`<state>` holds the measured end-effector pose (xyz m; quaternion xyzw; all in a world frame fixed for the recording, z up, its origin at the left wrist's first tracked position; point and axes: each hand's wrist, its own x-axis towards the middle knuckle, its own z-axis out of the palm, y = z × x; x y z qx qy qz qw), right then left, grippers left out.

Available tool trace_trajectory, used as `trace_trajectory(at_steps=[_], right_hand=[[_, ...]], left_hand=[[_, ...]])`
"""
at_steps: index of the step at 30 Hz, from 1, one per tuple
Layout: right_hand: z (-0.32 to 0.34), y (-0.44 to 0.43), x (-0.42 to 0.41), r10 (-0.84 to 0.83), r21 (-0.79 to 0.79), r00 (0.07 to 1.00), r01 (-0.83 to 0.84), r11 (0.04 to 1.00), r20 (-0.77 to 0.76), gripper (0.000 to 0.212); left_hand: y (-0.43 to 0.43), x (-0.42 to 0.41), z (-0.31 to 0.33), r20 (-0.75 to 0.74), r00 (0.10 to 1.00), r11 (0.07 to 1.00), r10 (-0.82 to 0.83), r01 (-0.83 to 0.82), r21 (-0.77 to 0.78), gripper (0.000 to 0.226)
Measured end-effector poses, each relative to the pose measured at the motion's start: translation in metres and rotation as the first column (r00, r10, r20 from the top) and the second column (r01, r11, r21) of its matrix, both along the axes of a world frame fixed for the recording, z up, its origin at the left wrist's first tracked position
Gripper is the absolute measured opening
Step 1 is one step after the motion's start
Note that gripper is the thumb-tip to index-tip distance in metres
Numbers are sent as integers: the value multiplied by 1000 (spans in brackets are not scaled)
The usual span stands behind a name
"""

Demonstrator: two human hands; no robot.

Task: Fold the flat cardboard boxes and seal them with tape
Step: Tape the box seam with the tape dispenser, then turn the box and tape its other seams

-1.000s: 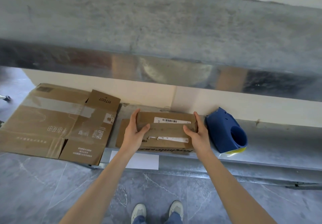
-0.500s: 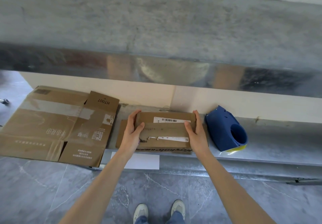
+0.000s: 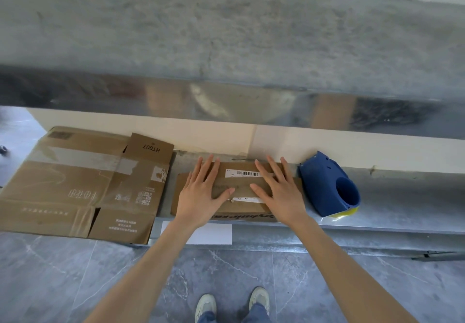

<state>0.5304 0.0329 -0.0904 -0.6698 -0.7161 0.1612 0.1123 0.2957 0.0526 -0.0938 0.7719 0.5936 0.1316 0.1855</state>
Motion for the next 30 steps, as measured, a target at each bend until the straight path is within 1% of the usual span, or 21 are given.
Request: trace_trajectory(at_steps=[2,5,7,10,11,13,15,18,21,23,25,27,28,30], right_hand=[[-1,2,0,-13,-20,1000,13,1000,19,74],[1,1,-3,-47,-33,997,45,998,-55,71],[4,0,-4,-76,-28,991,74,997,-113,76],[10,-1,-7,-122,-24,984,120,993,-129,83],[14,-2,-8,-135,-24,984,133,991,-119,85],[21,-2,-11,-152,-12,984,151,988,-91,87],[30,-4,-10,-171,29,980,175,984,-101,81],[44,-9,4,-226,117,965,241,964,-130,62],[58,-16,34,-317,173,947,322,931,-58,47],[62,-20,58,-375,118,927,370,921,19,47],[62,-23,79,-417,6,905,418,908,87,52],[59,-25,95,-415,-111,898,432,895,143,60],[56,-26,101,-399,-162,904,421,892,154,66],[50,-25,111,-361,-237,925,378,895,115,78]], left_hand=[[2,0,1,-42,999,1000,-24,24,-9,95],[5,-3,4,-55,997,998,-49,47,-35,98],[9,-7,7,-39,994,993,-98,95,-76,103],[16,-15,15,-20,983,976,-182,178,-126,108],[17,-17,17,-15,982,976,-186,183,-119,108],[16,-19,20,-2,990,988,-143,143,-58,104],[12,-16,23,24,996,996,-85,85,30,98],[7,-13,29,58,997,991,-61,53,124,83],[5,-8,34,30,997,985,-70,64,162,67],[3,-2,38,44,997,982,-71,62,178,57],[2,6,43,76,995,979,-71,55,194,49],[0,16,47,89,994,977,-62,42,210,45],[0,22,48,92,994,977,-52,32,211,44],[-1,34,51,92,996,977,-23,3,211,43]])
